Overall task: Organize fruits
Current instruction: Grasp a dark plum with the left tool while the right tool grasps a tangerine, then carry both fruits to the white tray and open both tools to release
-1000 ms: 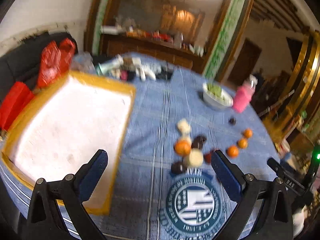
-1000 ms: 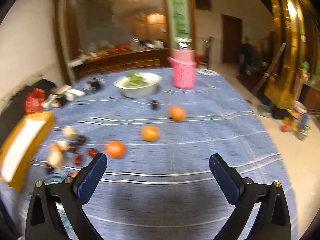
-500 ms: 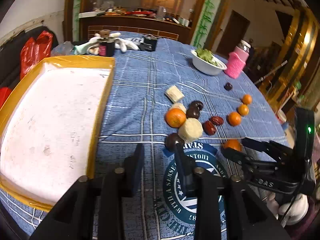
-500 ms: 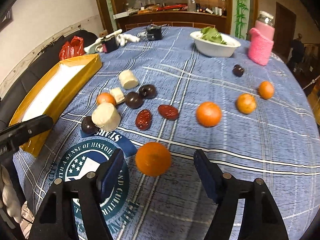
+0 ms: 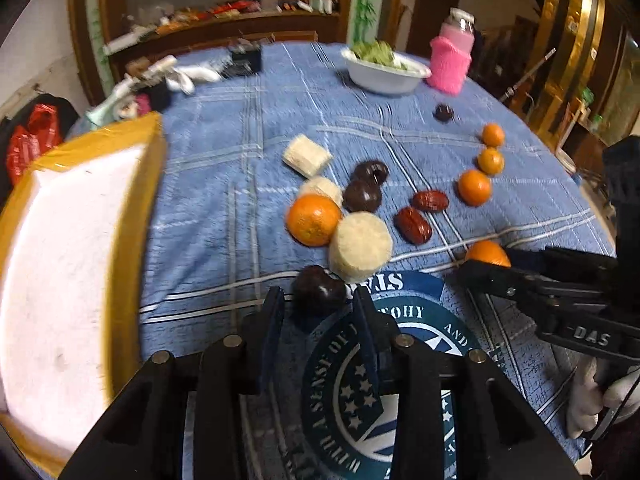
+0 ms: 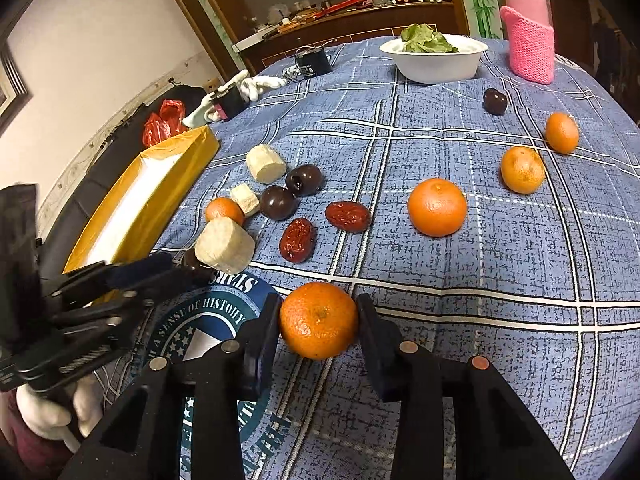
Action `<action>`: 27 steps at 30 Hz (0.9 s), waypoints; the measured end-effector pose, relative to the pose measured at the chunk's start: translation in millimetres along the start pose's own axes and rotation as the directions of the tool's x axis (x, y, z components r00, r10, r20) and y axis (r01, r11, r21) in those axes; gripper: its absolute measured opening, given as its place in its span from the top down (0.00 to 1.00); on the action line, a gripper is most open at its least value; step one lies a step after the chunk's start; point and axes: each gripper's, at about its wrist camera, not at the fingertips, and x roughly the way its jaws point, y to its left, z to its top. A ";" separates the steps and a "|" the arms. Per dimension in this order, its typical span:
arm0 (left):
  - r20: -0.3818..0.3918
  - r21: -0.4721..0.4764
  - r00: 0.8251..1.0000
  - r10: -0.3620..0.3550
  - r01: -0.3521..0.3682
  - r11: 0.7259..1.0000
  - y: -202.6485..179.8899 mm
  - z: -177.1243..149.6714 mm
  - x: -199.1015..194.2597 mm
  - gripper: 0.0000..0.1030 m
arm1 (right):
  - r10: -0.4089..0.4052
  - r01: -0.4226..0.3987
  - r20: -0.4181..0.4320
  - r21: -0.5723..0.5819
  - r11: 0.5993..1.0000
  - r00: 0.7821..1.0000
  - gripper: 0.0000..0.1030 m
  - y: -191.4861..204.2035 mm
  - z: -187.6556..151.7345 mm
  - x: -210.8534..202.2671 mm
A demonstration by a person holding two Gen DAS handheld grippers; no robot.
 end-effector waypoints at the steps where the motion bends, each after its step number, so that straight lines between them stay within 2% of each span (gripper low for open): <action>1: 0.009 0.004 1.000 0.003 -0.003 1.000 0.1 0.6 0.5 0.65 | 0.001 -0.001 -0.001 0.000 1.000 1.000 0.60 0.5 0.3 -0.1; 5: 0.001 0.024 1.000 0.012 -0.012 1.000 -4.2 5.7 7.5 0.57 | 0.020 -0.020 0.001 0.013 1.000 1.000 0.59 -1.6 0.3 -1.0; 8: -0.006 0.058 0.998 0.059 -0.058 0.997 -12.1 4.5 11.5 0.57 | 0.019 -0.019 -0.001 0.009 1.000 1.000 0.59 -0.1 0.8 -0.5; 10: -0.004 0.069 0.995 0.096 -0.095 0.993 -15.6 4.5 11.4 0.61 | 0.020 -0.020 -0.001 0.008 1.000 1.000 0.59 -0.7 0.3 -0.4; 11: 0.000 0.069 0.992 0.130 -0.130 0.989 -16.1 3.7 10.9 0.71 | 0.020 -0.020 -0.001 0.009 1.000 1.000 0.59 -0.6 0.3 -0.3; 12: 0.007 0.059 0.991 0.134 -0.134 0.989 -13.5 3.9 8.7 0.74 | 0.021 -0.021 -0.001 0.009 1.000 1.000 0.59 -0.6 0.2 -0.2; 15: 0.023 -0.010 0.996 0.087 -0.087 0.996 -1.3 1.6 -1.4 0.75 | 0.025 -0.025 0.000 0.013 1.000 1.000 0.60 -1.5 -0.1 -0.4; 19: 0.085 -0.102 0.994 0.072 -0.063 0.993 19.6 -4.1 -28.8 0.75 | 0.014 -0.014 0.007 0.018 1.000 1.000 0.60 -2.0 -0.3 -1.7; 23: 0.164 -0.183 0.980 0.113 -0.082 0.980 49.1 -8.2 -66.4 0.74 | -0.018 0.017 0.029 0.033 0.999 0.999 0.60 -4.3 -0.2 -6.2; 27: 0.205 -0.266 0.962 0.179 -0.121 0.956 85.1 -17.4 -95.3 0.74 | -0.076 0.076 0.035 -0.005 0.997 0.997 0.60 8.5 -0.1 -12.7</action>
